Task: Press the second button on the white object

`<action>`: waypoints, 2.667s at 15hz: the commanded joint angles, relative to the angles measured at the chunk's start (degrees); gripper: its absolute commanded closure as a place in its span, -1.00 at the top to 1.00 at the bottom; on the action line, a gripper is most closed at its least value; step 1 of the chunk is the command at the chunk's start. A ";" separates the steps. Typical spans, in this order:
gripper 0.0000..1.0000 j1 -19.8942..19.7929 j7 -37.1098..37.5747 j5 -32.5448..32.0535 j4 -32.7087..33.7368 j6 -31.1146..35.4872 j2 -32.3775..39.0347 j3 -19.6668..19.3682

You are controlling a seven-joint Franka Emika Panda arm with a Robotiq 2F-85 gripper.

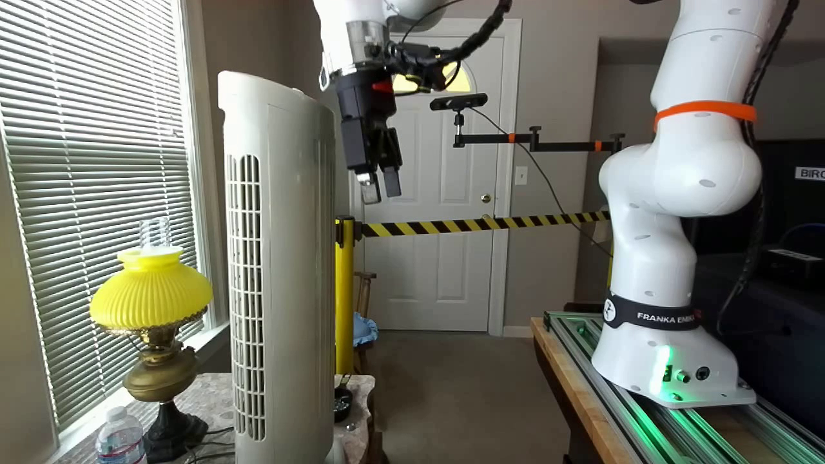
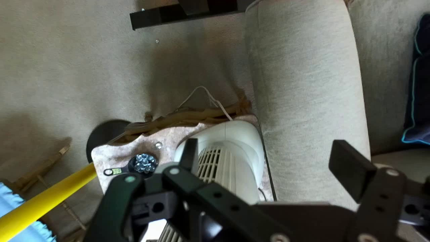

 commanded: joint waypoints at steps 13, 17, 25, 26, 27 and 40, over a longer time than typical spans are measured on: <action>-0.34 -4.11 -9.03 -7.94 26.86 2.83 0.56 -6.03; -0.91 -2.50 -21.49 -0.45 27.07 9.19 2.69 -8.57; -1.00 -2.88 -30.45 5.85 28.08 -2.16 3.01 -10.16; -1.00 -2.85 -30.41 5.55 28.06 -2.38 2.78 -10.08; -1.00 -2.77 -30.85 5.84 28.04 -2.10 2.73 -10.12; -1.00 -2.71 -36.10 4.58 25.61 3.82 3.28 -10.26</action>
